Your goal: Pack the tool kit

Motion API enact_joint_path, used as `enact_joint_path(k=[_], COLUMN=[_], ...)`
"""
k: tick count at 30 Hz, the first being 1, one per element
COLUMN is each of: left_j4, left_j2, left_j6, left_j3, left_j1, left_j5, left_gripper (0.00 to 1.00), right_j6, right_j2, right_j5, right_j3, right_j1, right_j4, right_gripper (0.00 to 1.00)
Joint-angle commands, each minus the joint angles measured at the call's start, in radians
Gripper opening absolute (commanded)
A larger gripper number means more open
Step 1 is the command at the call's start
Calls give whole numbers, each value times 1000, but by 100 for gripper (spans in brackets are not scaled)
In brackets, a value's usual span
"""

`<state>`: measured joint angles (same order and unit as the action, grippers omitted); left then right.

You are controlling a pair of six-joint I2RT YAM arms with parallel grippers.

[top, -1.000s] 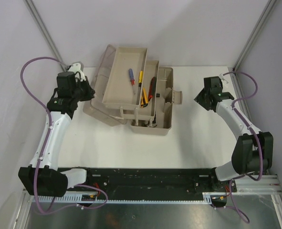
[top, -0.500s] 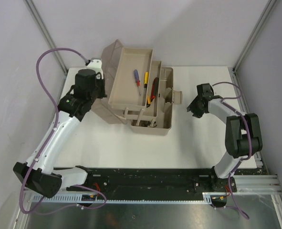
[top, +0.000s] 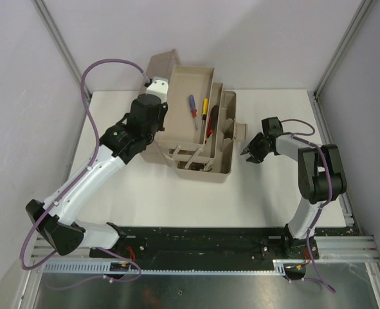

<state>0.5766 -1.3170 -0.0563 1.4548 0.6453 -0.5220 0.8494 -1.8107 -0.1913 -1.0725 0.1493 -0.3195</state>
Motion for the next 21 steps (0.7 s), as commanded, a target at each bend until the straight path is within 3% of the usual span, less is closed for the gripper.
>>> enact_joint_path(k=[1, 13, 21], left_j4=[-75, -76, -77], left_j2=[-27, -69, -82], left_j6=[-32, -142, -240], left_j3=[43, 52, 29], left_j1=[67, 159, 184], left_j5=[43, 74, 137], left_gripper=[0, 2, 19], right_j6=[30, 51, 66], right_j2=[-13, -30, -43], right_j5=[-59, -108, -127], right_j3=[4, 5, 5], right_j1=[7, 11, 11], right_j4=[42, 59, 67], right_gripper=[44, 43, 43])
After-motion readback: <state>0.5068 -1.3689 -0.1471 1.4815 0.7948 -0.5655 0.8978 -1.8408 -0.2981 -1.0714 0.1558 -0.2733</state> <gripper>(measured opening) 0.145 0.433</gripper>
